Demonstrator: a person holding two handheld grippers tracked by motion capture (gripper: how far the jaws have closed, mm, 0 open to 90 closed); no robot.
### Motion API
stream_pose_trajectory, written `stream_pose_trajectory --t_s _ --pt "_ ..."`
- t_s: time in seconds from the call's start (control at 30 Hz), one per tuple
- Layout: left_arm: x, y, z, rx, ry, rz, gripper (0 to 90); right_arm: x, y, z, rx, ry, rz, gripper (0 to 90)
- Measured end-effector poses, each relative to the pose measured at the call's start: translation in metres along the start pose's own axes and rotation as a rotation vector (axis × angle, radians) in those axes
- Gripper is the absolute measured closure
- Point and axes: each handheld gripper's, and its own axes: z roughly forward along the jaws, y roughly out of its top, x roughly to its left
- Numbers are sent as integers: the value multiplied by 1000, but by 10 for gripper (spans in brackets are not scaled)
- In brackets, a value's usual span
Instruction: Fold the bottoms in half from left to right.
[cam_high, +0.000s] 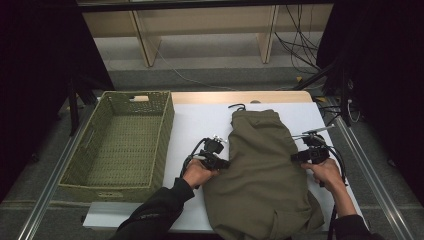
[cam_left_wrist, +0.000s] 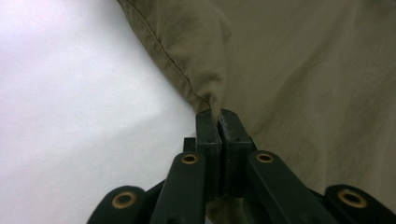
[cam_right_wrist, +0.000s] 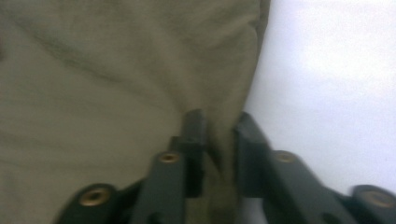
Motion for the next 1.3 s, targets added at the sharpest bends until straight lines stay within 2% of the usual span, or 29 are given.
stream_pose_trajectory --t_s 0.07,0.23,0.43,0.5,0.6,0.73,0.9,1.17,1.3 --pt "4 -1 -5 -14 5 -4 881 3 2 0 8 26 8 875" --pt "18 -6 -20 -41 12 -39 881 17 4 4 20 49 -39 882" --pt "33 -13 -35 -51 61 -69 880 40 10 13 24 68 -63 882" --pt "32 -13 -38 -57 98 -55 880 47 14 16 19 57 -68 881" --pt "31 -11 -44 -68 120 -44 879 54 20 21 8 29 -84 882" --pt "37 -11 -47 -70 129 -65 879 56 25 25 -12 36 -77 882" --pt "45 -15 -41 -57 133 -94 877 62 30 29 -14 24 -81 882" --pt "44 -17 -38 -61 111 -94 869 64 27 24 -2 -2 -94 881" --pt "40 -19 -36 -71 102 -82 857 61 26 22 -19 -27 -108 880"
